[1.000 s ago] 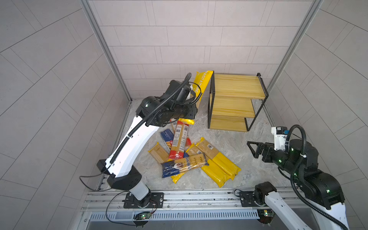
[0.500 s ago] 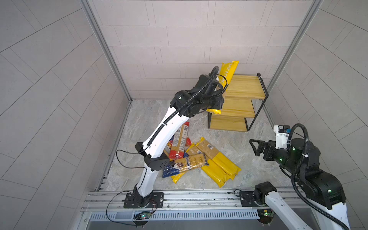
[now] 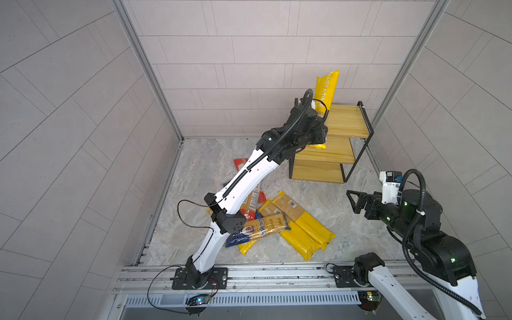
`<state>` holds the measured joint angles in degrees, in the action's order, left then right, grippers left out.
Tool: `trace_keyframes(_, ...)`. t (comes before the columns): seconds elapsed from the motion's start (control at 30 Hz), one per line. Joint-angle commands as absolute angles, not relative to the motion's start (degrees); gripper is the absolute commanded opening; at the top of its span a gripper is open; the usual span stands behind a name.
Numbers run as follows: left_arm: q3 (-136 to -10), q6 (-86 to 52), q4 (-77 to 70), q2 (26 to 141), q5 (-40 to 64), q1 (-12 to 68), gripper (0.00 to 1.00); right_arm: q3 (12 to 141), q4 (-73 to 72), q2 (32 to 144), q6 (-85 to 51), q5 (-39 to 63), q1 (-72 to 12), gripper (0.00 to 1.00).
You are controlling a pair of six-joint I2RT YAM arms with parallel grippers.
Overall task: Arrange pasta packages on shelves
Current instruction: Place the pasta bag on the shelf.
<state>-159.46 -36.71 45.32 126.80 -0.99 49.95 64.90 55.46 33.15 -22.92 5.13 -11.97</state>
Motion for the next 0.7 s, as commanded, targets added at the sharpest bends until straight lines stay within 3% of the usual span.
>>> trace_keyframes(0.0,-163.9,-37.0,32.0,125.9,-3.8,49.5,0.0,64.8,54.2,33.8,-22.1,3.3,-12.1,0.99)
trace_keyframes(0.67,-164.3,-40.8,31.0,130.1,1.4,45.1,0.05,64.1,53.3,35.8,-21.3,-0.2,-12.0,0.99)
